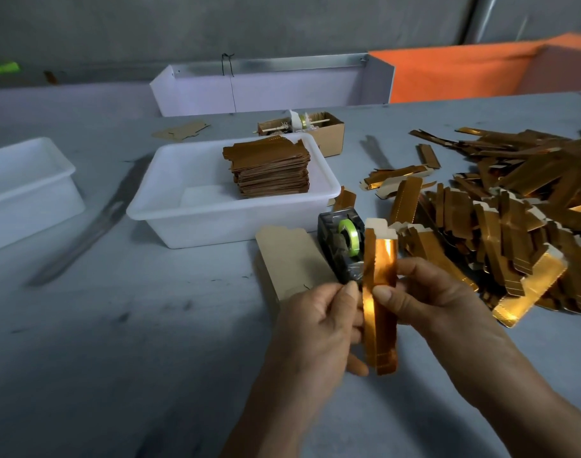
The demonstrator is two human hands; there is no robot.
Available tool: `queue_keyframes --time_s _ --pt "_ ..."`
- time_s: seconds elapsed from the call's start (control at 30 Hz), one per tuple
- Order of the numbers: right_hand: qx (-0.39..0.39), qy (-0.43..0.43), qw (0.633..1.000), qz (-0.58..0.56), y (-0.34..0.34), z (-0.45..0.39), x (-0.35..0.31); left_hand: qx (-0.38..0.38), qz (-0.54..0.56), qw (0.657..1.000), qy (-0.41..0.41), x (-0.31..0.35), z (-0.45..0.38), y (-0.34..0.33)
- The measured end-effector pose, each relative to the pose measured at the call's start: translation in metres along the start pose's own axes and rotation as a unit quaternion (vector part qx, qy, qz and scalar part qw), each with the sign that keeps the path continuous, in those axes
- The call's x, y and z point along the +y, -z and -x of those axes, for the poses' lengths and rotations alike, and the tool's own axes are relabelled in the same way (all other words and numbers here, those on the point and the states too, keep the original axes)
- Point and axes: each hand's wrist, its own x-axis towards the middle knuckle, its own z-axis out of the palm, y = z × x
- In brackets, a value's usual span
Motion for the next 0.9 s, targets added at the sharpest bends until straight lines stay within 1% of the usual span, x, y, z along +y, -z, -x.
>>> queue_keyframes --time_s 0.03,0.07,0.1,0.13,0.17,0.2,0.23,0.27,0.3,0.33,0.37,0.4,0.47,0.5,0.53,0.67,0.83,0.9 --pt "0.004 -0.017 1.000 -0.020 0.003 -0.003 0.001 -0.023 -0.027 0.999 0.010 0.000 -0.001 -0.001" --pt "0.015 -0.032 0.999 -0.033 0.008 -0.007 0.001 -0.029 -0.065 0.997 0.009 -0.002 -0.002 -0.002" --pt "0.033 -0.040 0.998 -0.031 0.013 -0.013 0.000 0.000 -0.104 0.995 -0.005 -0.005 -0.002 -0.004" --pt "0.057 -0.043 0.997 -0.009 0.021 -0.021 0.000 0.068 -0.152 0.985 -0.031 -0.008 -0.004 -0.004" --pt "0.083 -0.046 0.995 0.032 0.029 -0.031 0.000 0.160 -0.206 0.964 -0.059 -0.011 -0.006 -0.003" --pt "0.105 -0.046 0.988 0.101 0.039 -0.041 0.001 0.246 -0.260 0.930 -0.086 -0.013 -0.009 0.002" --pt "0.122 -0.044 0.972 0.194 0.048 -0.050 0.001 0.307 -0.305 0.895 -0.105 -0.015 -0.012 0.007" --pt "0.144 -0.038 0.947 0.285 0.057 -0.058 0.001 0.337 -0.334 0.874 -0.105 -0.016 -0.016 0.014" --pt "0.172 -0.026 0.921 0.349 0.063 -0.064 0.001 0.339 -0.354 0.868 -0.076 -0.018 -0.022 0.019" --pt "0.198 -0.009 0.903 0.381 0.066 -0.066 0.002 0.322 -0.367 0.872 -0.032 -0.022 -0.028 0.024" --pt "0.215 0.007 0.897 0.387 0.066 -0.065 0.002 0.295 -0.366 0.882 0.014 -0.026 -0.035 0.027" --pt "0.220 0.024 0.897 0.384 0.061 -0.060 0.003 0.265 -0.343 0.900 0.050 -0.032 -0.041 0.030" --pt "0.201 0.072 0.901 0.378 0.047 -0.047 0.008 0.230 -0.224 0.943 0.088 -0.040 -0.048 0.034" --pt "0.187 0.093 0.905 0.371 0.039 -0.041 0.011 0.227 -0.160 0.956 0.097 -0.043 -0.049 0.036" --pt "0.174 0.105 0.909 0.365 0.030 -0.035 0.014 0.228 -0.118 0.961 0.104 -0.046 -0.051 0.039" --pt "0.146 0.123 0.919 0.344 0.009 -0.018 0.014 0.232 -0.040 0.964 0.121 -0.047 -0.054 0.048" --pt "0.132 0.135 0.922 0.337 0.004 -0.015 0.008 0.203 0.007 0.964 0.171 -0.045 -0.059 0.056" --pt "0.126 0.140 0.921 0.341 0.001 -0.015 0.006 0.204 0.007 0.963 0.175 -0.042 -0.062 0.056"
